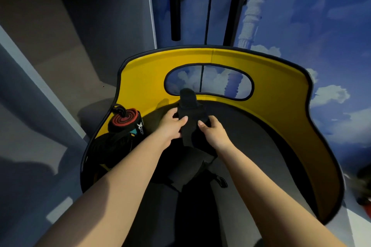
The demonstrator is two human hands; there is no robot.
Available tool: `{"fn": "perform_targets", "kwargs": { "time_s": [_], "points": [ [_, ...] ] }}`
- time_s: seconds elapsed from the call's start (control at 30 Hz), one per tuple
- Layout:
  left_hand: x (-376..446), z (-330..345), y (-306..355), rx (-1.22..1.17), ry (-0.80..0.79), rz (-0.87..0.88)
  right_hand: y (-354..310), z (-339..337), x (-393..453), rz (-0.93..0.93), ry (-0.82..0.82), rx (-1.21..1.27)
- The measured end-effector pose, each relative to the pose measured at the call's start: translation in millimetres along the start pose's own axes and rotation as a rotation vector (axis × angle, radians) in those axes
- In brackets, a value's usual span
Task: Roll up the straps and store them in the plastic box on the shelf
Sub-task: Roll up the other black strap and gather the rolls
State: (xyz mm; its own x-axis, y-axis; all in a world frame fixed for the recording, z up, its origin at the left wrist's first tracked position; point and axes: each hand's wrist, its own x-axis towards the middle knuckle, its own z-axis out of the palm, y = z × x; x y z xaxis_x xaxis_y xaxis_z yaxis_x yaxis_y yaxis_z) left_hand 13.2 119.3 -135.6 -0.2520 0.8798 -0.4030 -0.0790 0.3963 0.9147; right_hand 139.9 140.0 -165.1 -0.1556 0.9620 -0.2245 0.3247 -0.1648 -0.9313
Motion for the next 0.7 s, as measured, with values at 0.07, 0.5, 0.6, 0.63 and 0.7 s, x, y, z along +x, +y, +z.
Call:
{"fn": "perform_targets", "kwargs": {
  "time_s": [0.07,0.5,0.6,0.63,0.7],
  "points": [
    [9.3,-1.6,-3.0,0.024,0.000,-0.062,3.5,4.8,12.9,0.014,0.016,-0.031],
    [26.5,-9.2,-42.2,0.260,0.071,-0.062,15.4,17.9,44.1,0.065,0.008,-0.211],
    [26.2,-5.4,-41.5,0.273,0.132,-0.014,12.5,17.0,44.8,0.077,0.025,-0.217],
    [26.9,-4.7,-41.4,0.281,0.136,-0.006,12.3,17.0,44.9,0.083,0.029,-0.217],
    [27.8,-4.1,-40.1,0.293,0.143,0.017,10.7,17.6,43.4,0.054,0.055,-0.227]
  ]
}}
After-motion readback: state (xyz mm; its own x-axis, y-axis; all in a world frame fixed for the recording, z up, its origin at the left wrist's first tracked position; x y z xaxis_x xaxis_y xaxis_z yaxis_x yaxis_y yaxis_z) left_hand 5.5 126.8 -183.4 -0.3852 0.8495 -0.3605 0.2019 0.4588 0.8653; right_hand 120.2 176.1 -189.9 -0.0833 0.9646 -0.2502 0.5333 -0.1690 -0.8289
